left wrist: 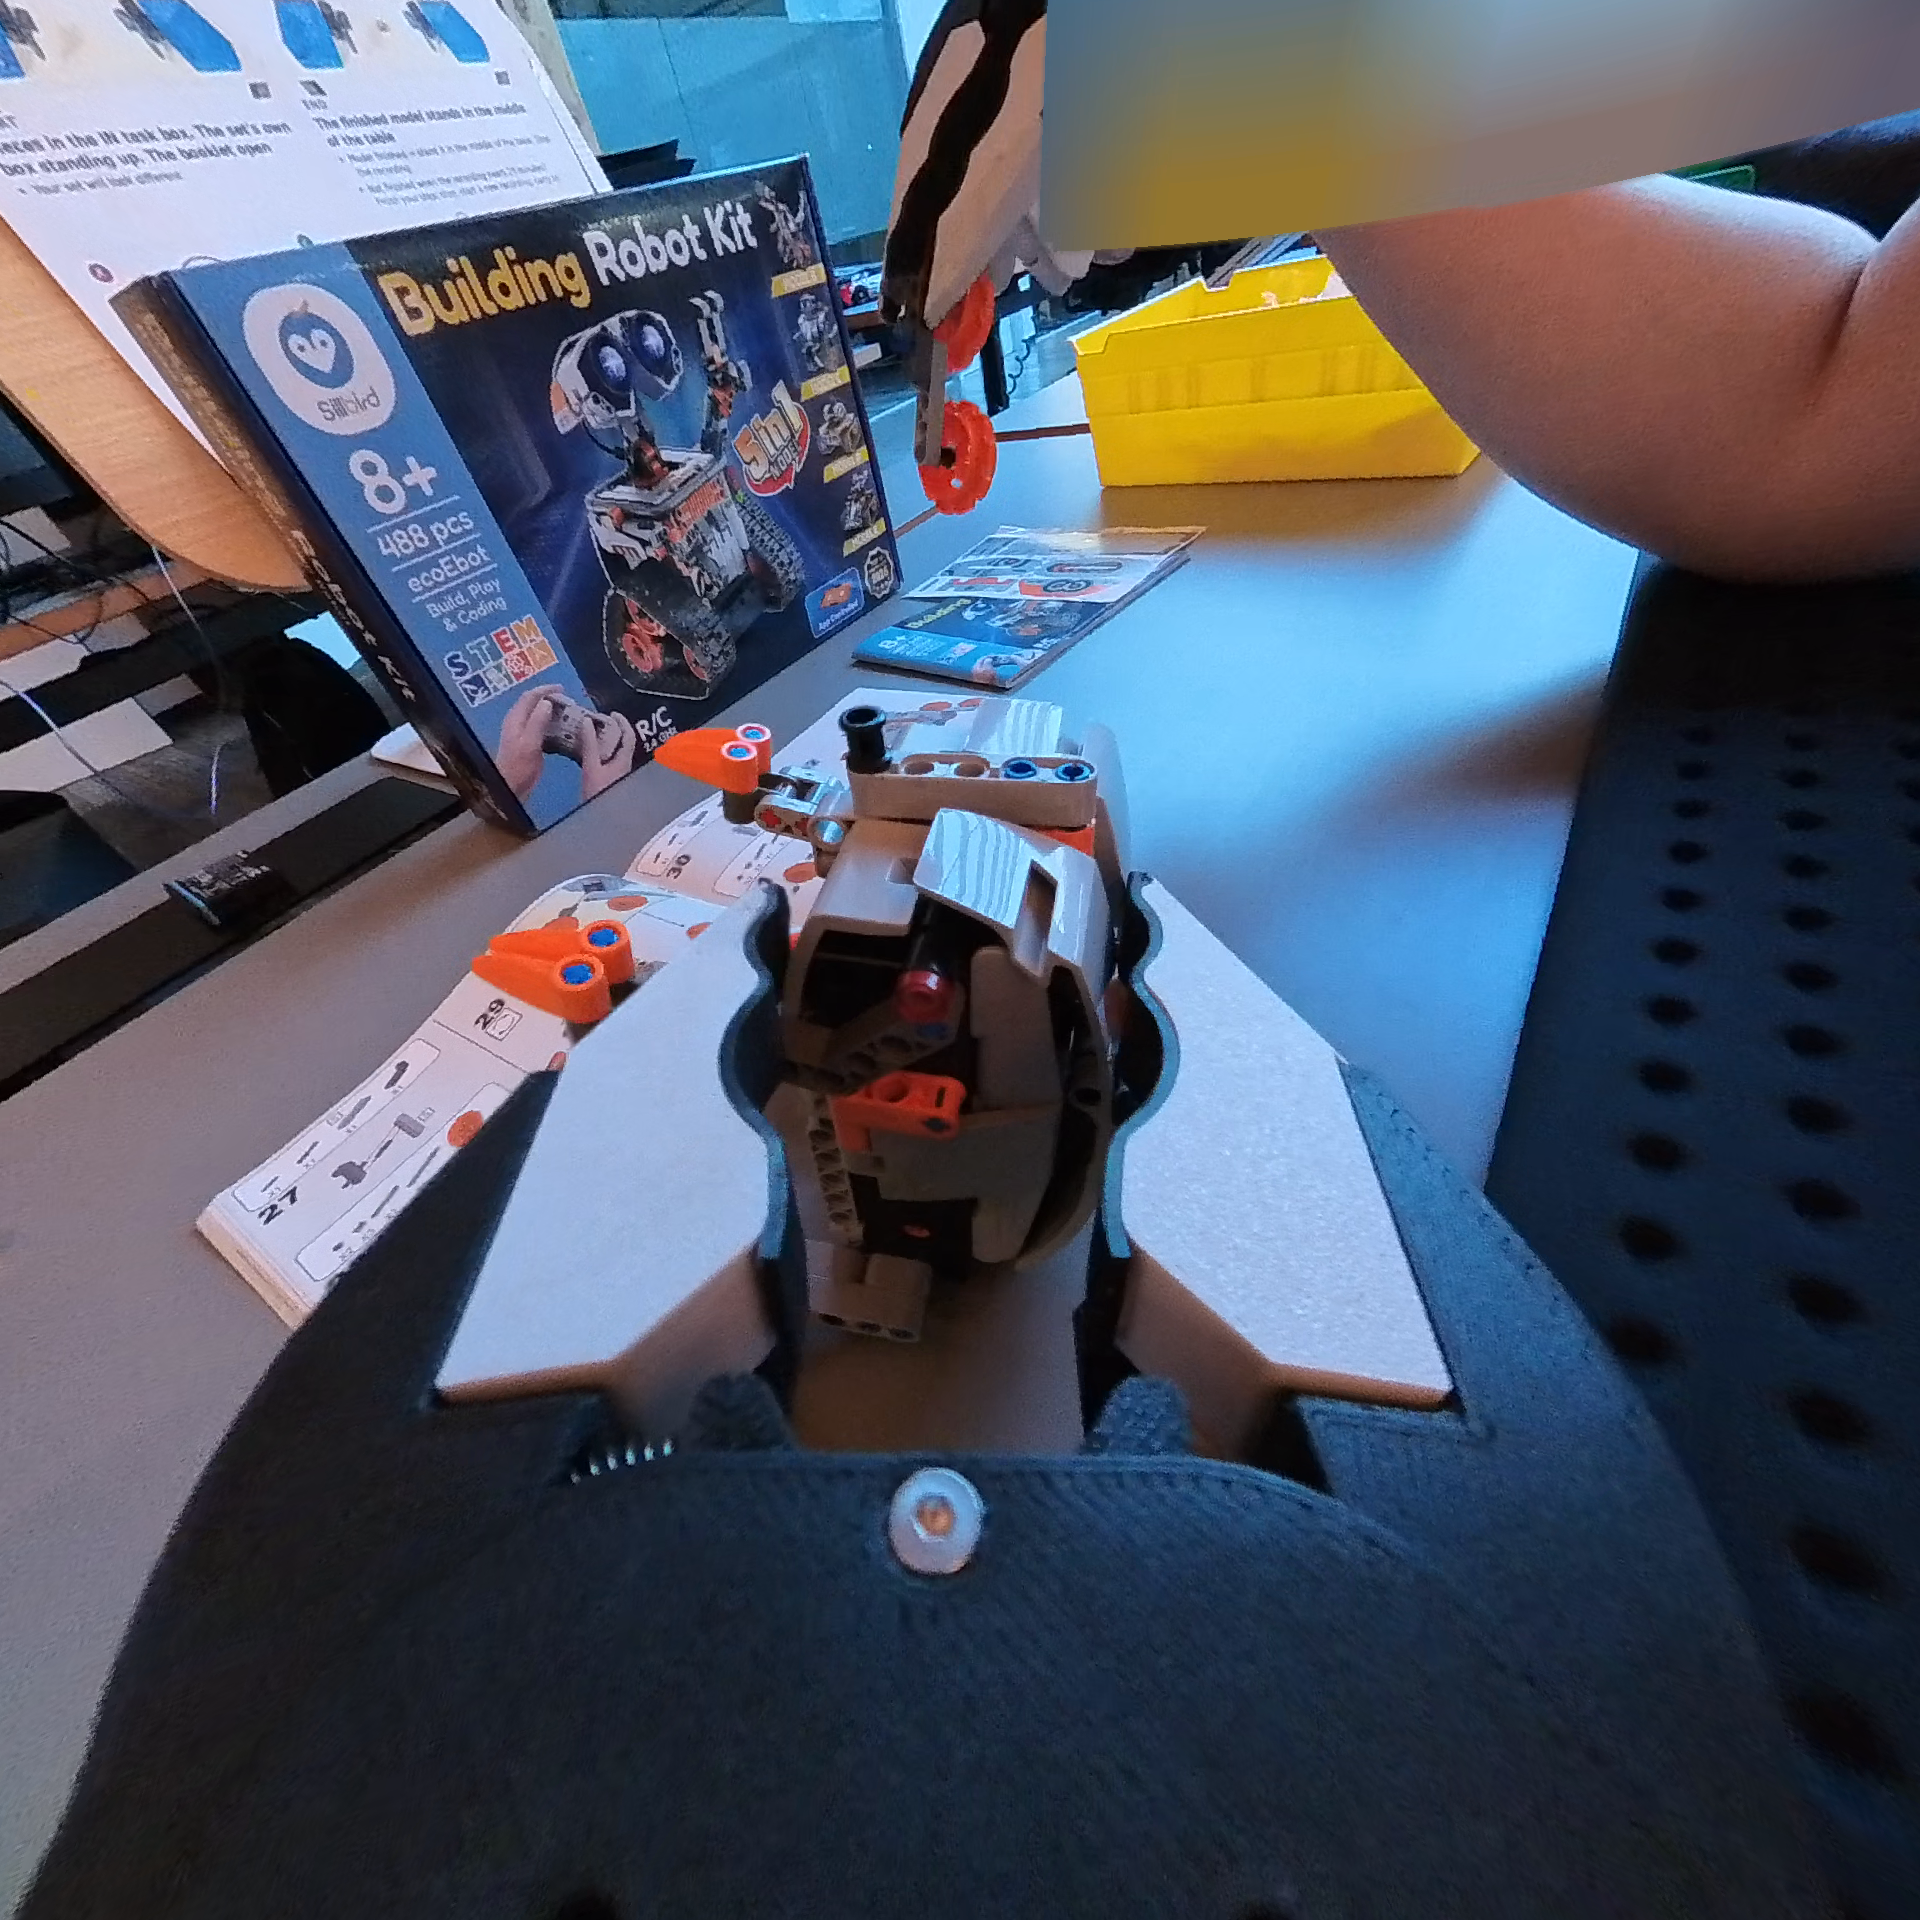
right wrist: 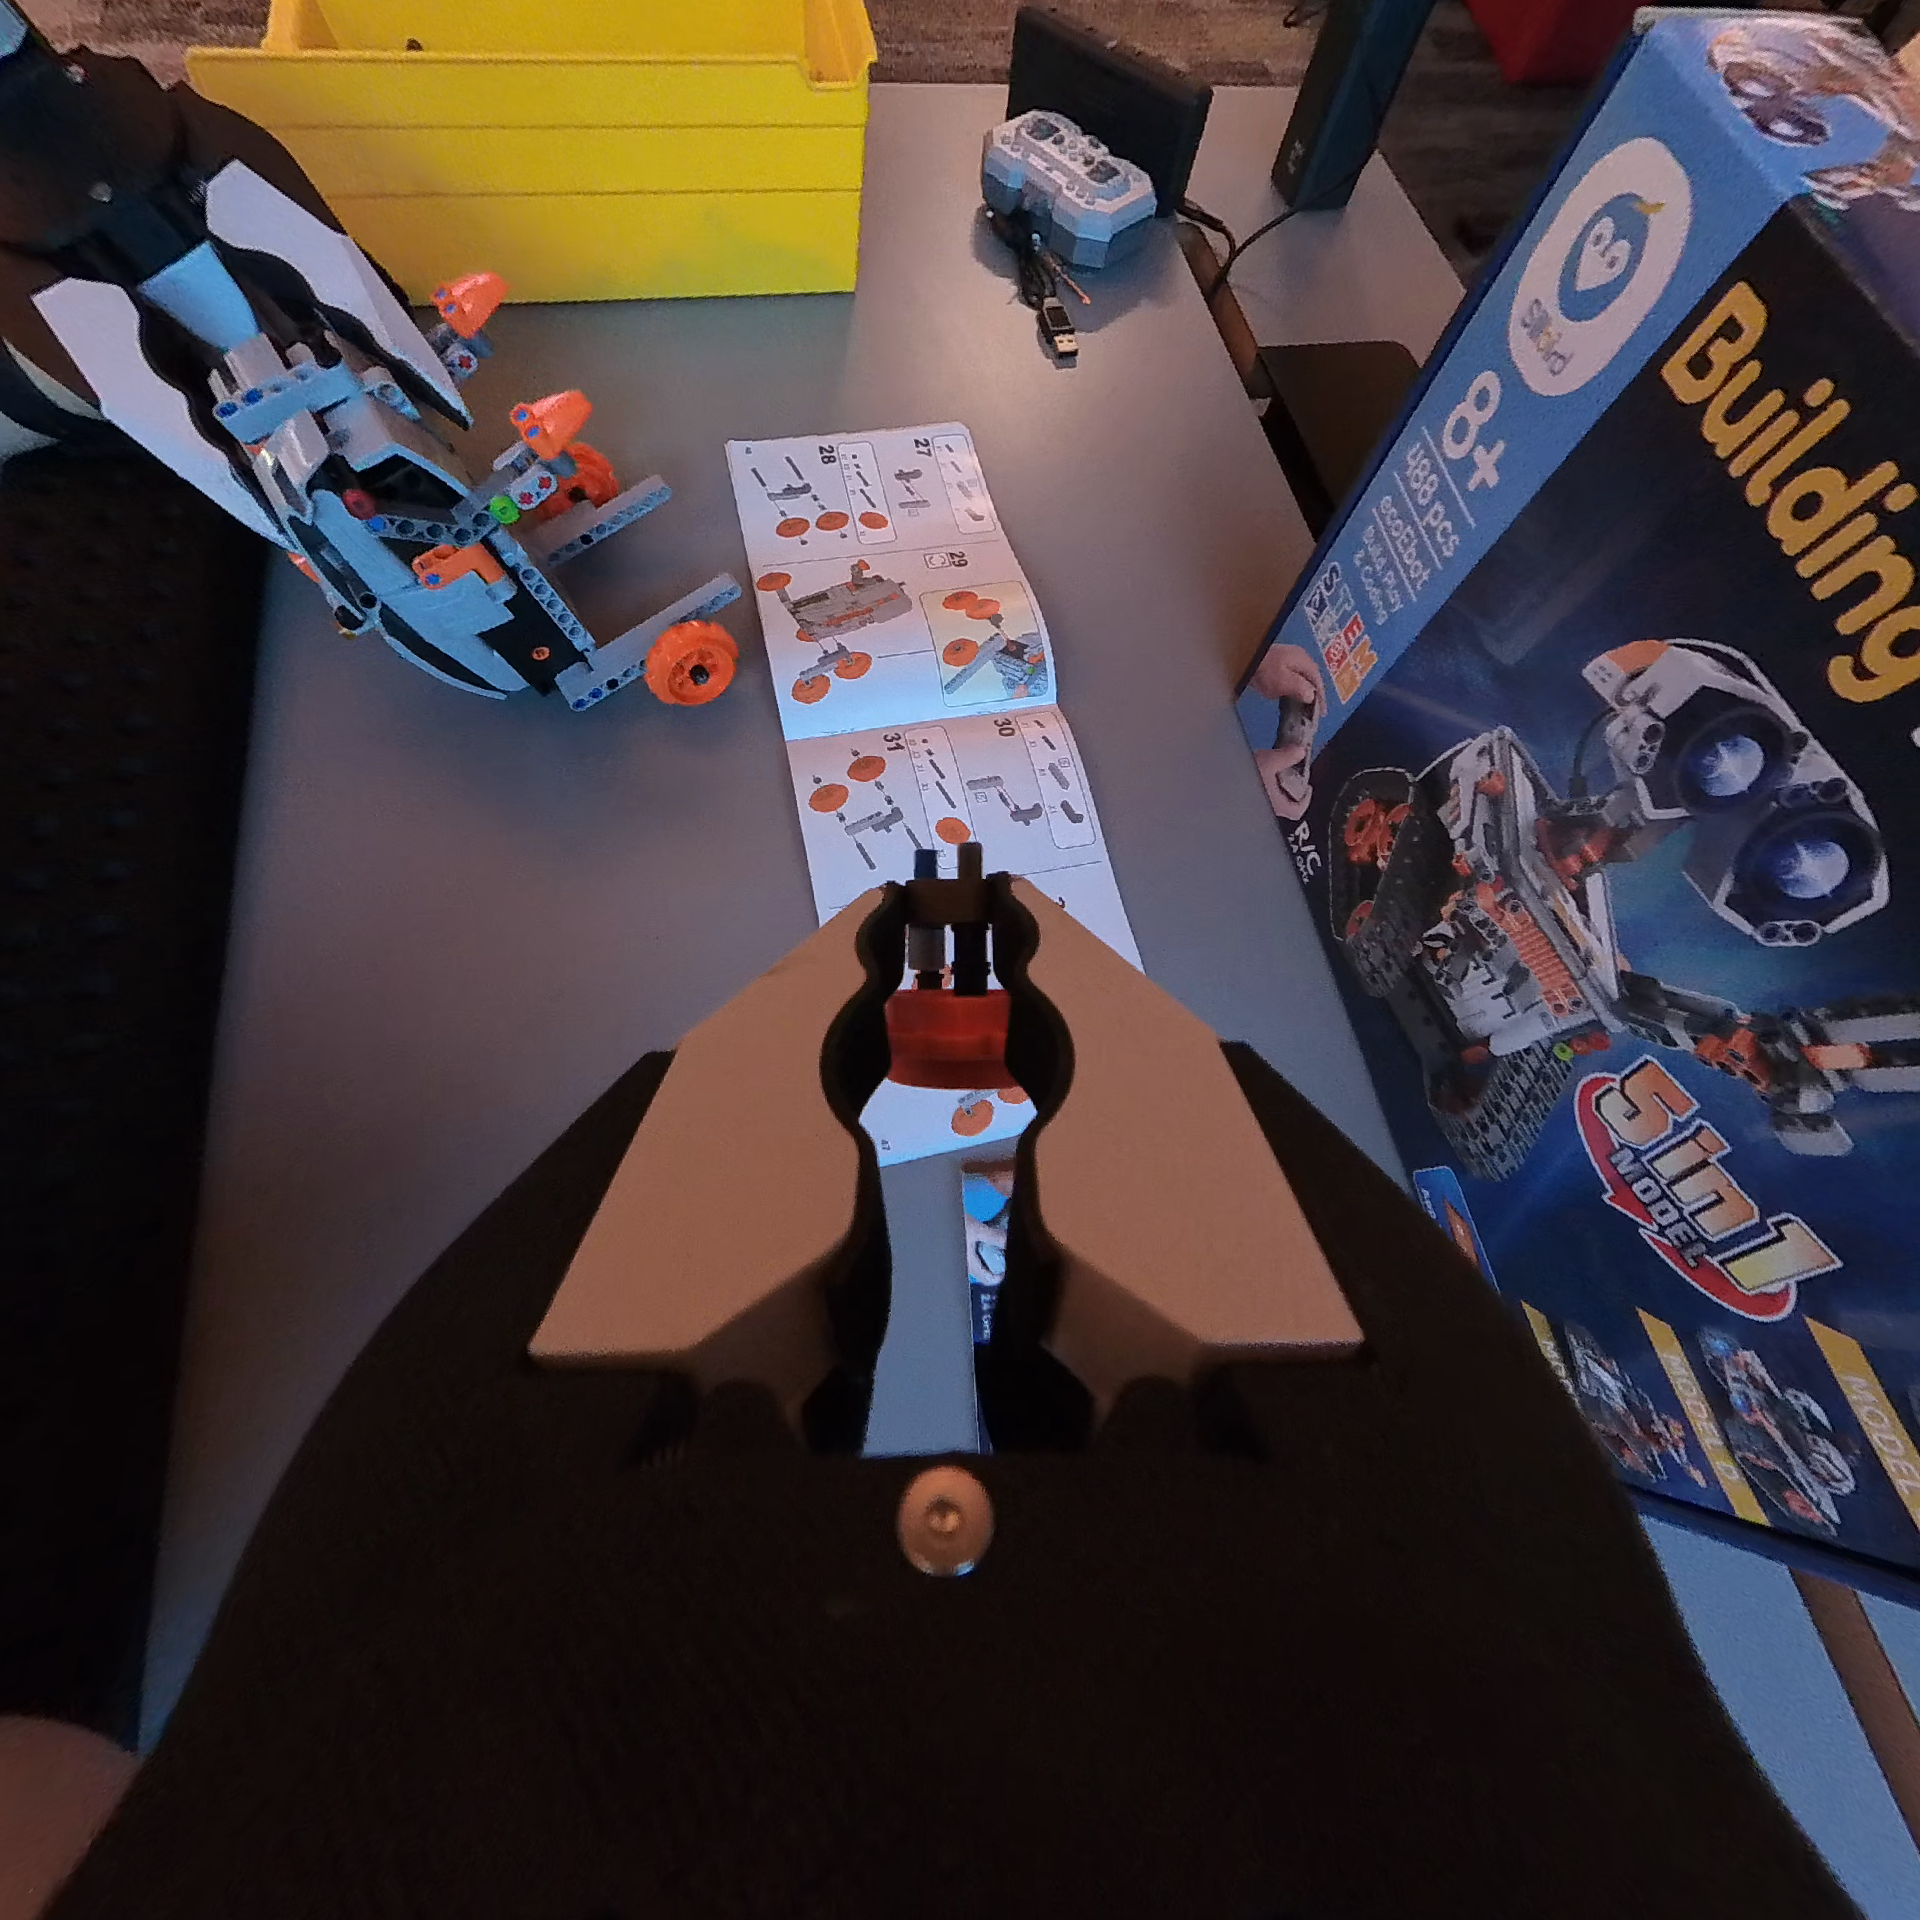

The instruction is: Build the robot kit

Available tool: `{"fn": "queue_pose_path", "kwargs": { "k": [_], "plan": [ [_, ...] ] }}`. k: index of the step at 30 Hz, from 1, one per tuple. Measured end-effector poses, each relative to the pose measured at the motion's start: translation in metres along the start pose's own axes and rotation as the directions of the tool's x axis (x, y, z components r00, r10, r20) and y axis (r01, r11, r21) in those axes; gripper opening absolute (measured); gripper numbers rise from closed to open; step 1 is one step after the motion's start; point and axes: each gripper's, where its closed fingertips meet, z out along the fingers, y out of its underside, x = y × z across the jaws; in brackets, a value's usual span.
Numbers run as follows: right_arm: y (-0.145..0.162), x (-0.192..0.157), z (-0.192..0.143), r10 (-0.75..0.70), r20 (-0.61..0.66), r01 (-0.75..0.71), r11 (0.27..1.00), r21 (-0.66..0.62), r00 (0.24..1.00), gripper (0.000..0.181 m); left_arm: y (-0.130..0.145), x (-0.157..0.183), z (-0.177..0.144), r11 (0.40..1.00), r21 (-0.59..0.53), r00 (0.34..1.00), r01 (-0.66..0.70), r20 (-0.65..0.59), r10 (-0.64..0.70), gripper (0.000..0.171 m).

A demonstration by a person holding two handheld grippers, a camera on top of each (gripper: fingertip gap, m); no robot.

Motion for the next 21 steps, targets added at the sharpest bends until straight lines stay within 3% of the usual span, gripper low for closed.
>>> {"fn": "queue_pose_path", "kwargs": {
  "k": [21],
  "plan": [
    [0.006, -0.007, 0.017, -0.019, 0.041, 0.021, 0.998, -0.057, 0.999, 0.016, 0.000, 0.001, -0.001, 1.000, 0.002, 1.000, 0.005, -0.007, -0.004, 0.062]
  ]
}}
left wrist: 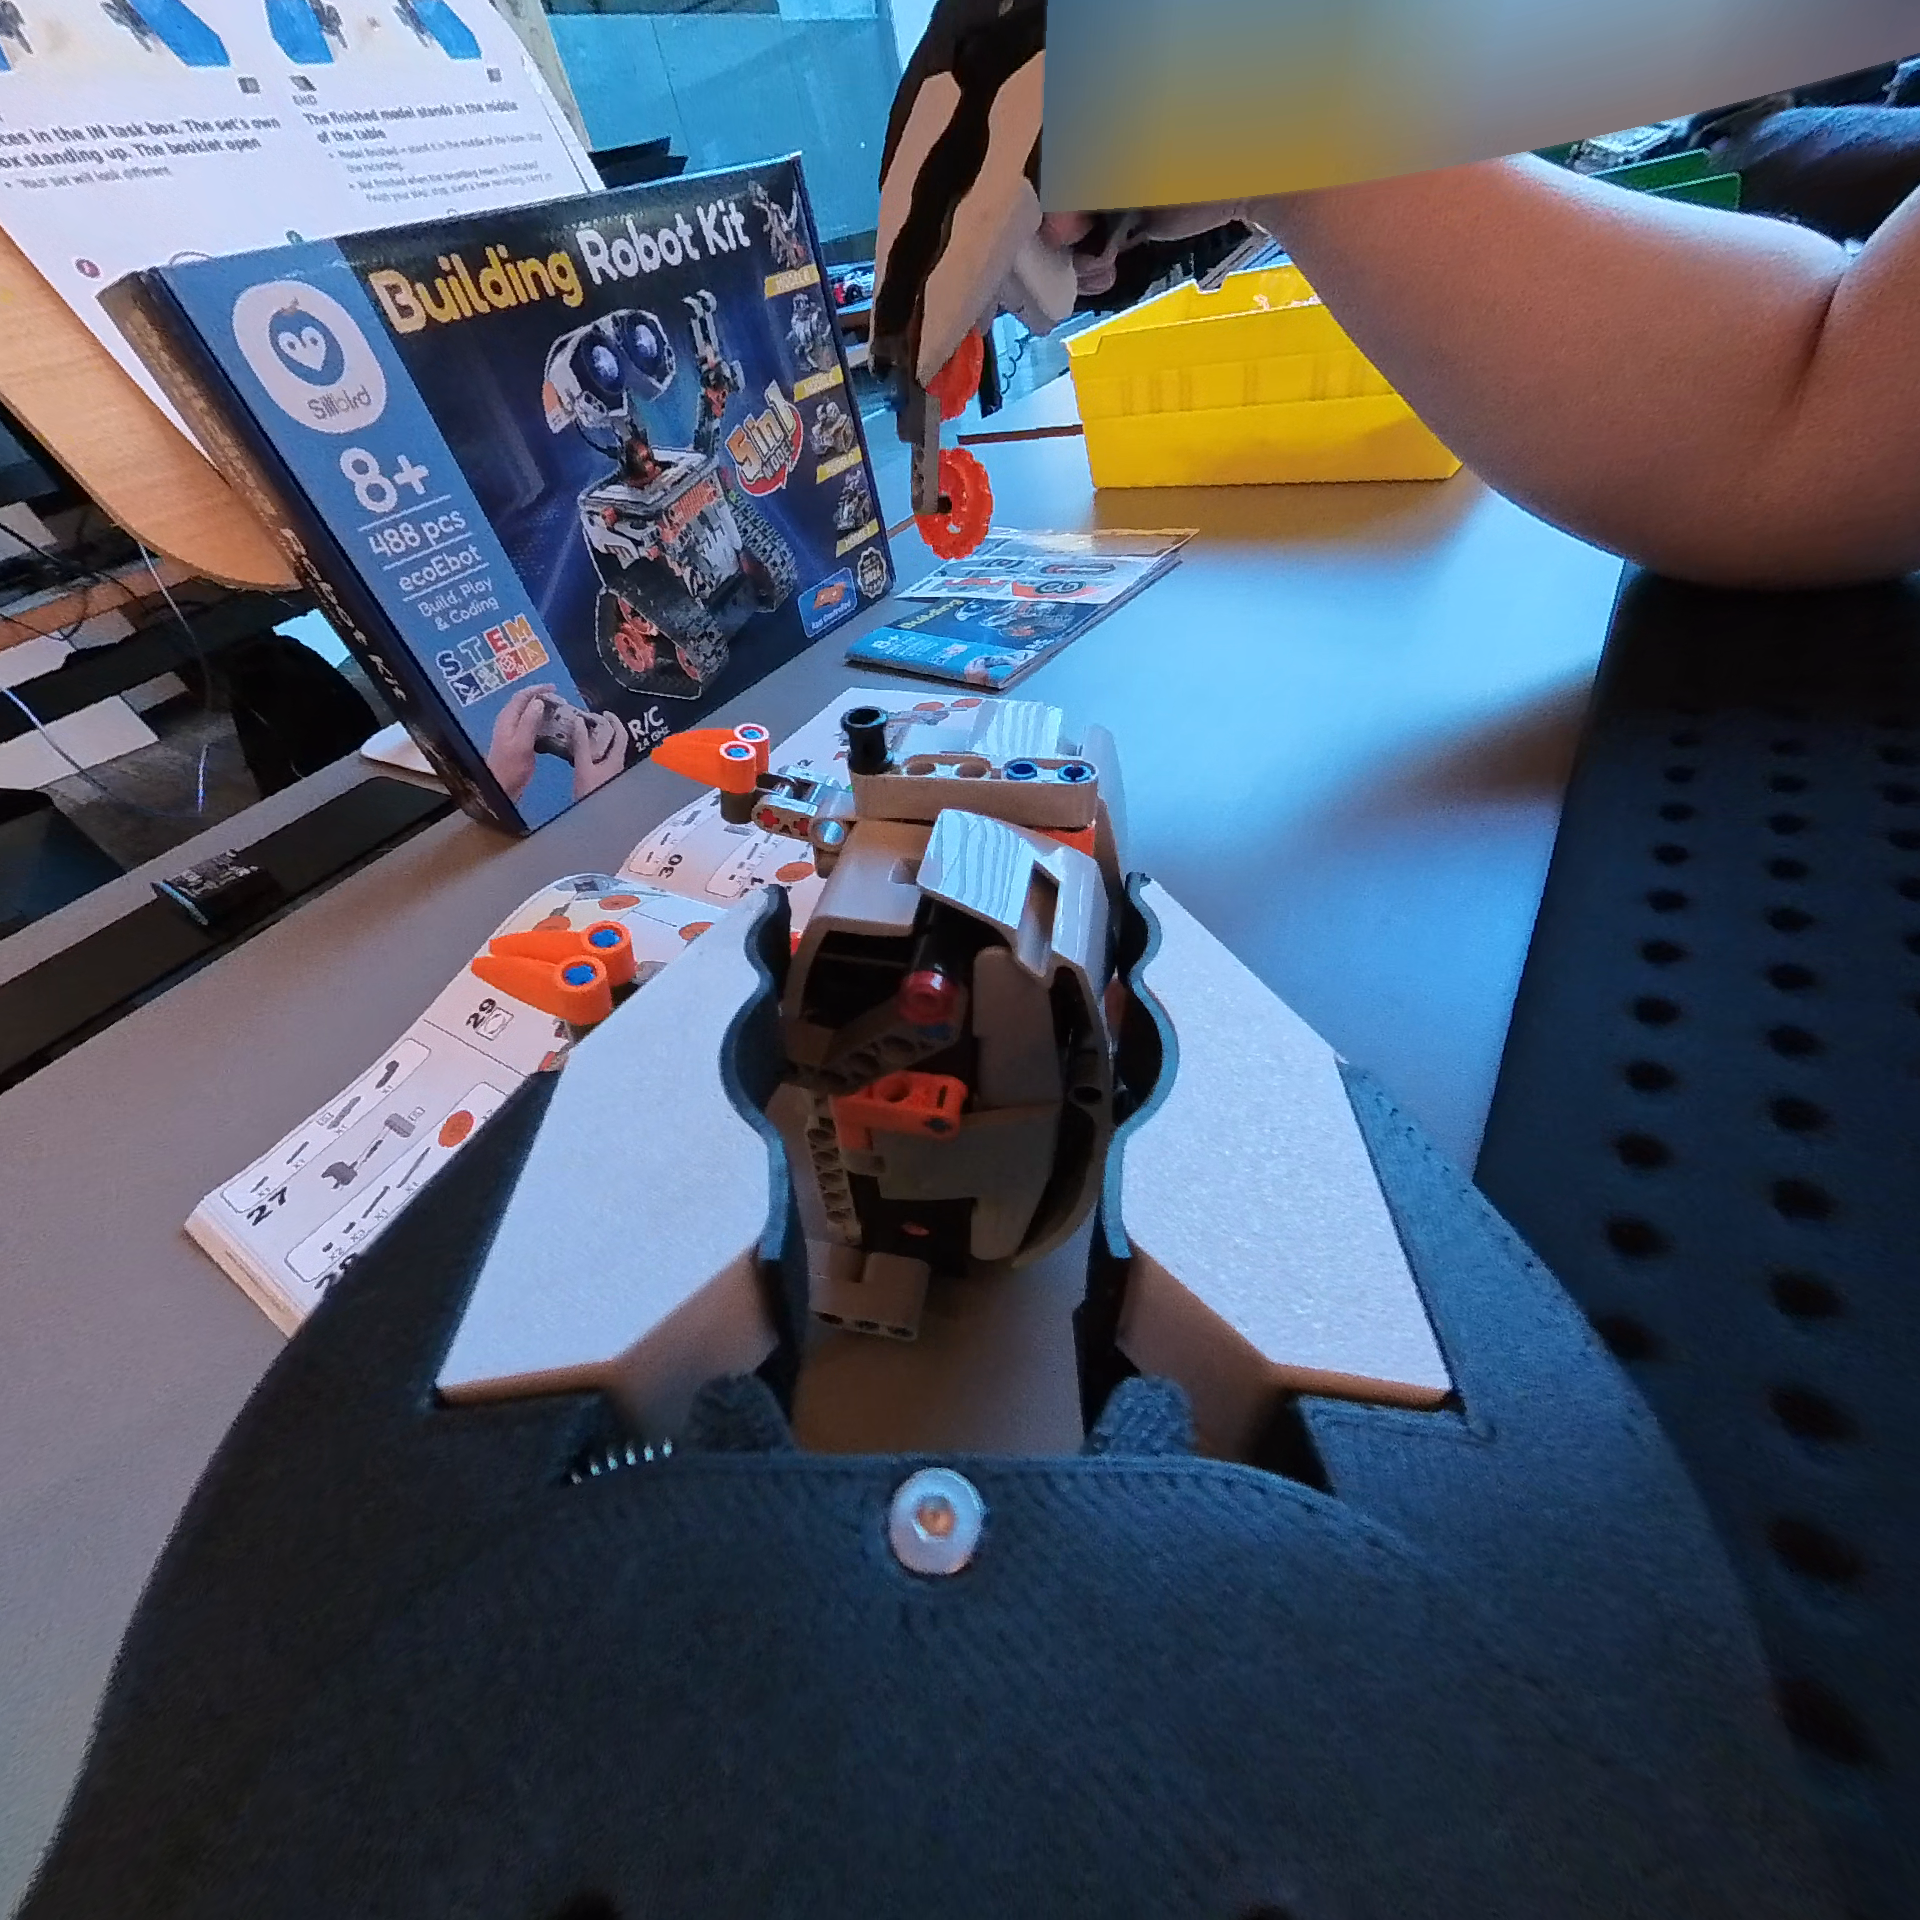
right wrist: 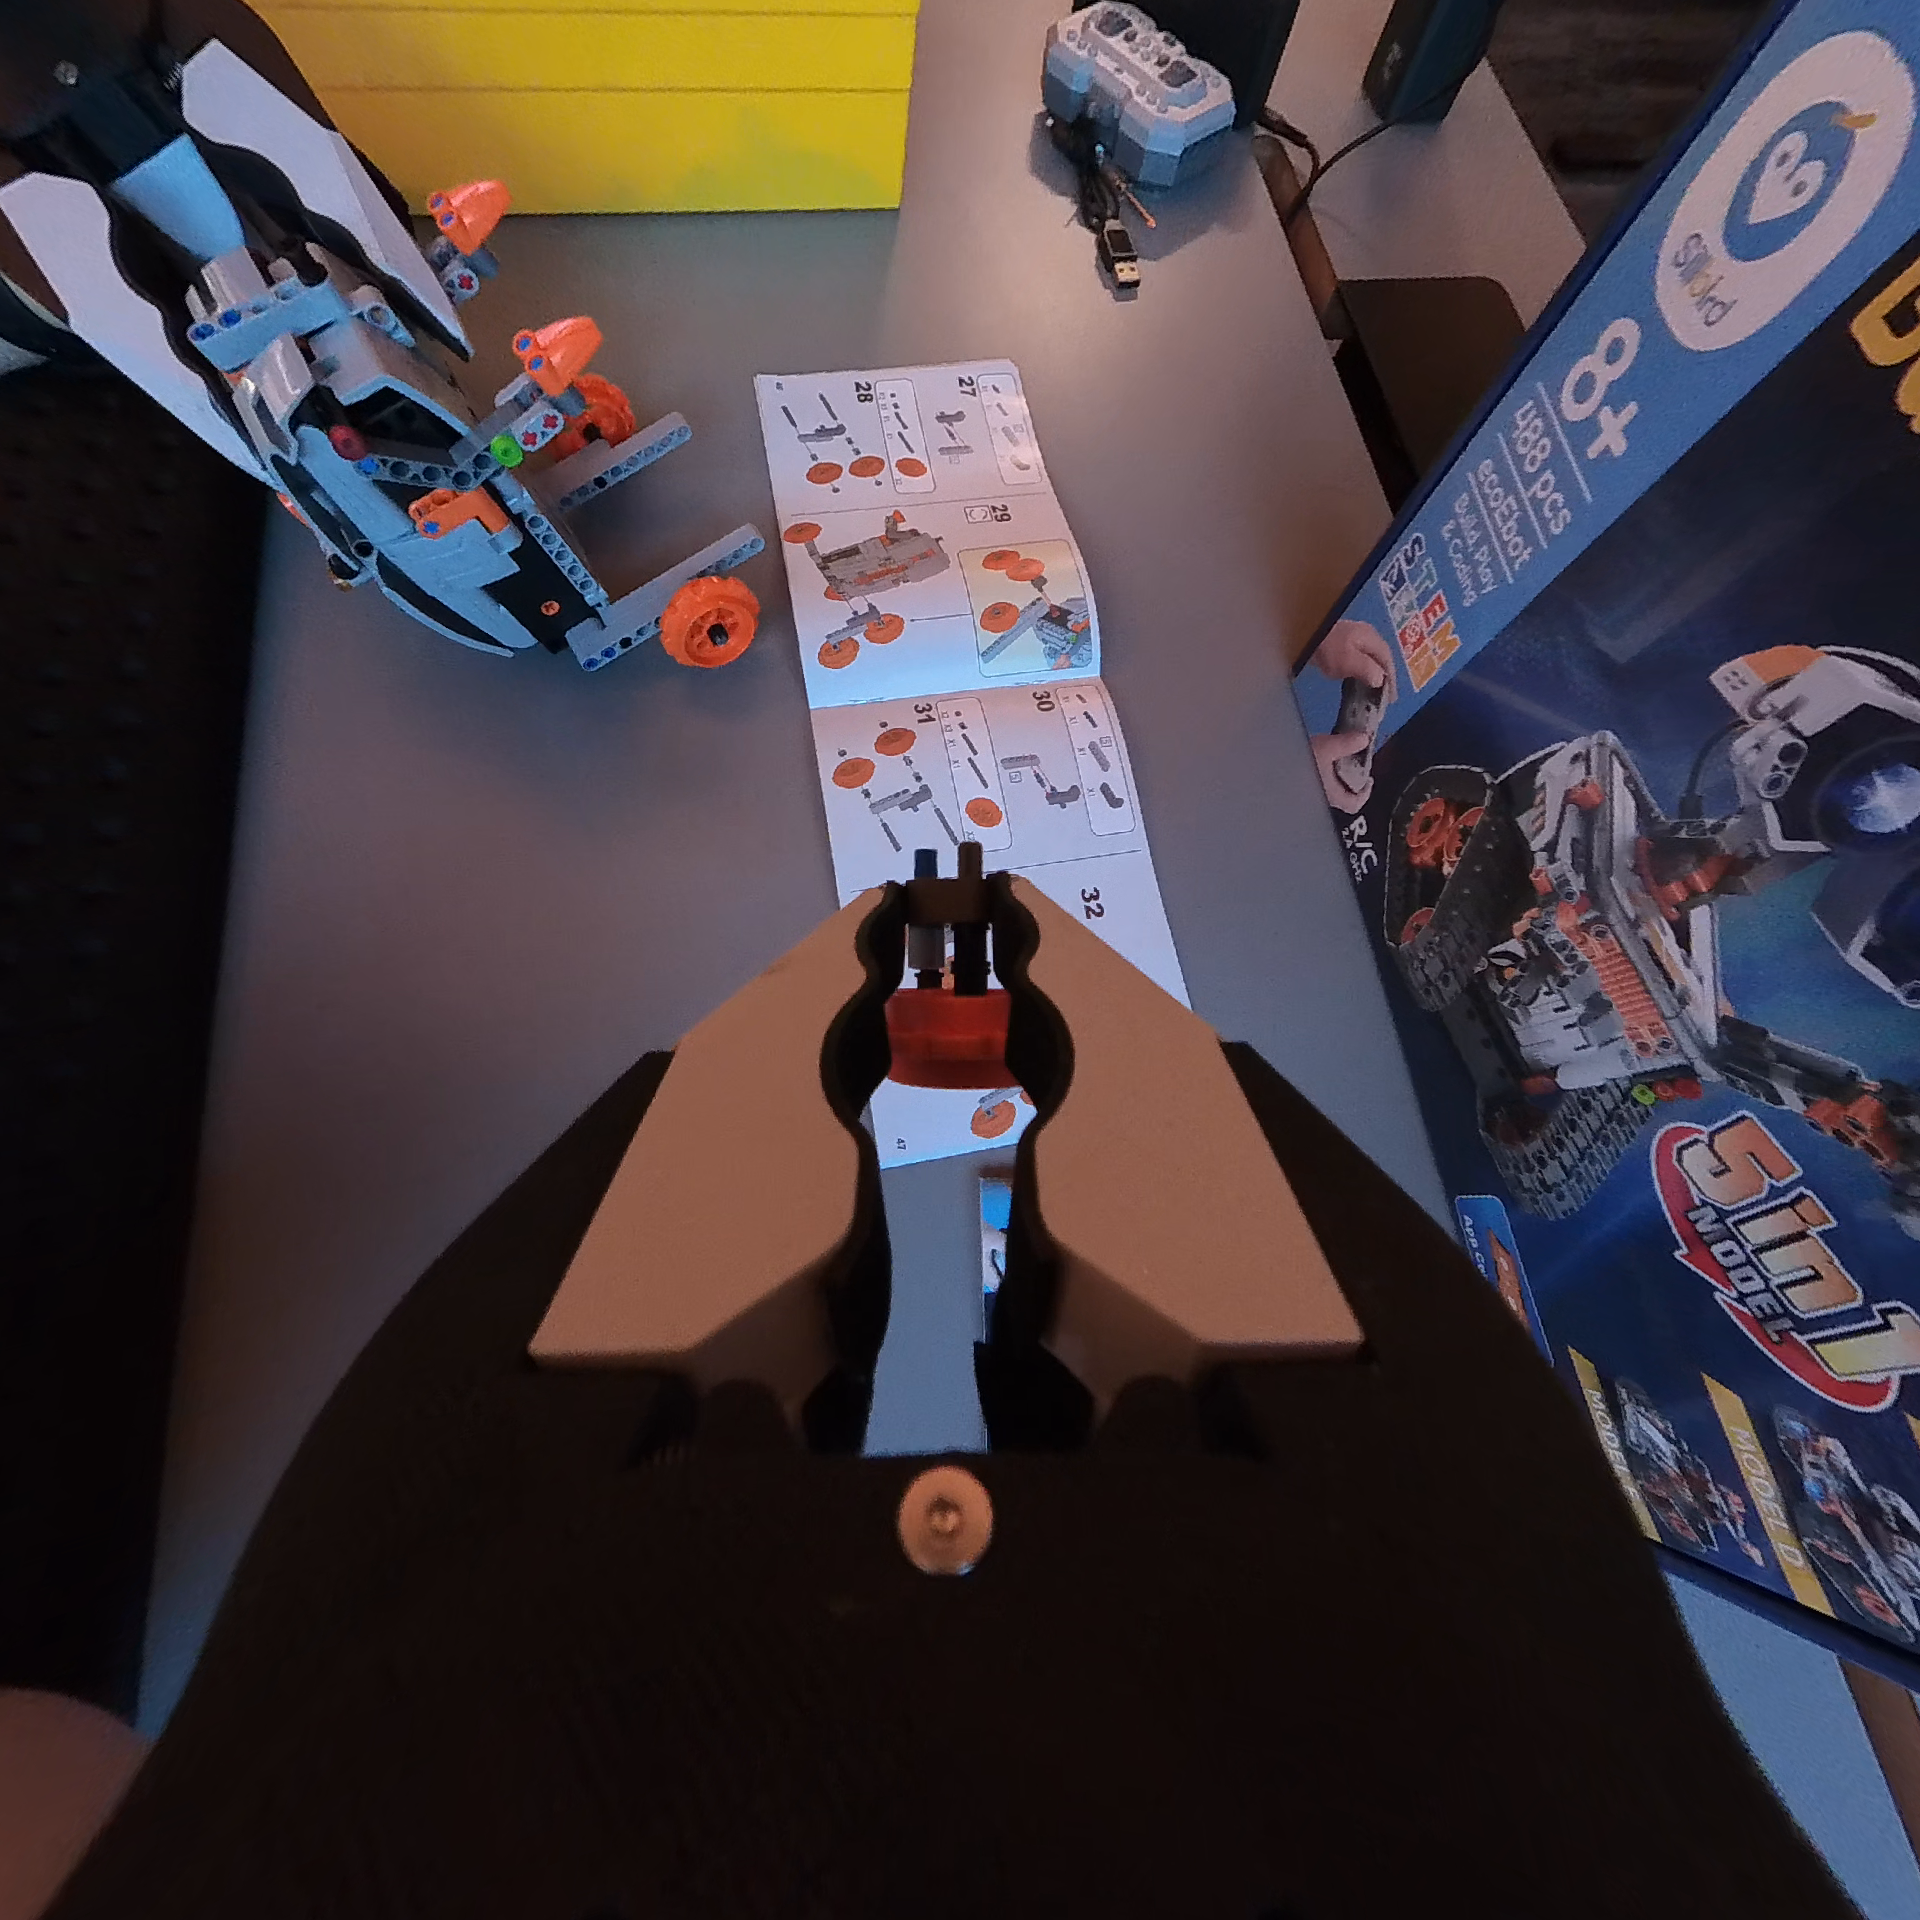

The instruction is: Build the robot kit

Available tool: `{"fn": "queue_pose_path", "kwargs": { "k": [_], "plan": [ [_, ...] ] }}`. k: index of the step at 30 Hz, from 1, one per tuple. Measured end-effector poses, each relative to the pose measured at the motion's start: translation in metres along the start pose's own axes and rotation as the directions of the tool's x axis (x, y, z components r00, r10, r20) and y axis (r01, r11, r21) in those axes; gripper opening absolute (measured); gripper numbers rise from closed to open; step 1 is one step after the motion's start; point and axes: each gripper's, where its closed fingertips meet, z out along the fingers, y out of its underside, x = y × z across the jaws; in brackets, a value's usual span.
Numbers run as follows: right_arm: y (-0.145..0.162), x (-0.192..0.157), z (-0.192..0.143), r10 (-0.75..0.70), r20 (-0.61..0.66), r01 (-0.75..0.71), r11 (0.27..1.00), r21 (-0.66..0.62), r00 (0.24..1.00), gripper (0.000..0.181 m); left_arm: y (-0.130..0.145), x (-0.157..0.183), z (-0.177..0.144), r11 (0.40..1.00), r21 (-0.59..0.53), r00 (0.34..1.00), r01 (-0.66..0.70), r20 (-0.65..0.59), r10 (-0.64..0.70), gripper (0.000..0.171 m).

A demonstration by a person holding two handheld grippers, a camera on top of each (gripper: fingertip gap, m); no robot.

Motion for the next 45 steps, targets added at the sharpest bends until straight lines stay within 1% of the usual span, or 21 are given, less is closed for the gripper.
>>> {"fn": "queue_pose_path", "kwargs": {
  "k": [3, 5, 9, 31, 37, 45],
  "plan": [
    [0.000, -0.001, 0.002, -0.002, 0.006, 0.002, 1.000, -0.002, 1.000, 0.016, 0.000, -0.001, 0.000, 1.000, -0.002, 1.000, -0.010, 0.010, 0.010, 0.063],
    [0.000, -0.001, 0.003, -0.003, 0.007, 0.003, 1.000, -0.007, 1.000, 0.016, 0.000, -0.002, 0.000, 1.000, -0.007, 0.999, -0.025, 0.026, 0.026, 0.066],
    [0.001, 0.000, 0.004, 0.000, 0.010, 0.000, 1.000, -0.009, 1.000, 0.016, 0.002, 0.000, 0.003, 0.999, -0.025, 0.999, -0.039, 0.021, 0.039, 0.065],
    [0.005, -0.002, 0.012, 0.002, 0.031, -0.001, 1.000, -0.029, 1.000, 0.016, 0.002, 0.000, 0.002, 0.999, -0.045, 1.000, -0.002, 0.008, 0.003, 0.062],
    [0.005, -0.003, 0.014, 0.004, 0.041, -0.003, 1.000, -0.028, 0.999, 0.016, 0.001, -0.001, -0.003, 0.998, -0.046, 0.997, 0.047, -0.050, -0.050, 0.061],
    [-0.002, -0.011, 0.017, -0.013, 0.074, 0.013, 1.000, -0.003, 0.997, 0.016, -0.010, -0.013, -0.007, 0.975, -0.046, 0.960, 0.219, -0.166, -0.224, 0.061]
  ]
}}
